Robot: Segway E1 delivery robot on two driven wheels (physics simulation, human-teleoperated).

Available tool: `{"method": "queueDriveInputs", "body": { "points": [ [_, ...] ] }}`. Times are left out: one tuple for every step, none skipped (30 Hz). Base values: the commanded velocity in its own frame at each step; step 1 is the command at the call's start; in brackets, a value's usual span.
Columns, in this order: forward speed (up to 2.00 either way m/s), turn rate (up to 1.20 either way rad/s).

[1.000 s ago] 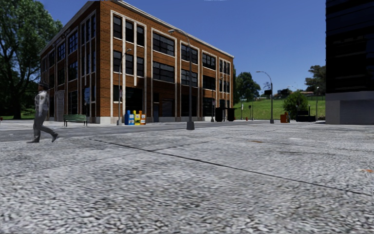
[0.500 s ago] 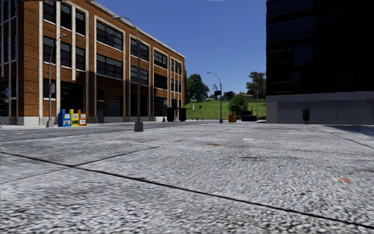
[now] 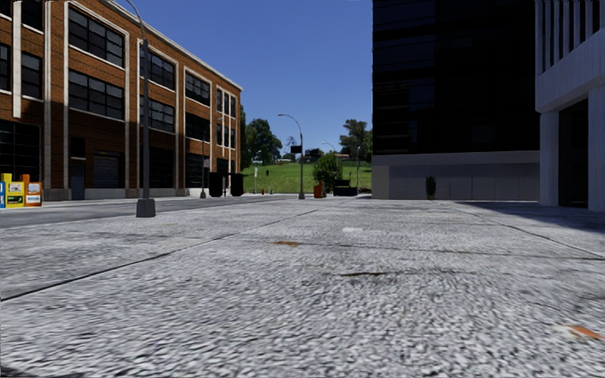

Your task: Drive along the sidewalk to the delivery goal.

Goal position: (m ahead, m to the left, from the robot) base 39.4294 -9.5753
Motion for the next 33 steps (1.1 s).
{"method": "queueDriveInputs", "body": {
  "points": [
    [2.00, 0.00],
    [2.00, 0.00],
    [2.00, 0.00],
    [2.00, 0.00],
    [2.00, 0.00],
    [2.00, 0.00],
    [2.00, 0.00],
    [2.00, 0.00],
    [2.00, 0.00],
    [2.00, 0.00],
    [2.00, 0.00],
    [2.00, 0.00],
    [2.00, 0.00],
    [2.00, 0.00],
    [2.00, 0.00],
    [2.00, 0.00],
    [2.00, 0.00],
    [2.00, 0.00],
    [2.00, 0.00],
    [2.00, 0.00],
    [2.00, 0.00],
    [2.00, 0.00],
    [2.00, 0.00],
    [2.00, -0.13],
    [2.00, -0.13],
    [2.00, -0.47],
    [2.00, -0.52],
    [2.00, -0.57],
    [2.00, -0.57],
    [2.00, -0.58],
    [2.00, -0.58],
    [2.00, -0.58],
    [2.00, -0.58]
  ]
}}
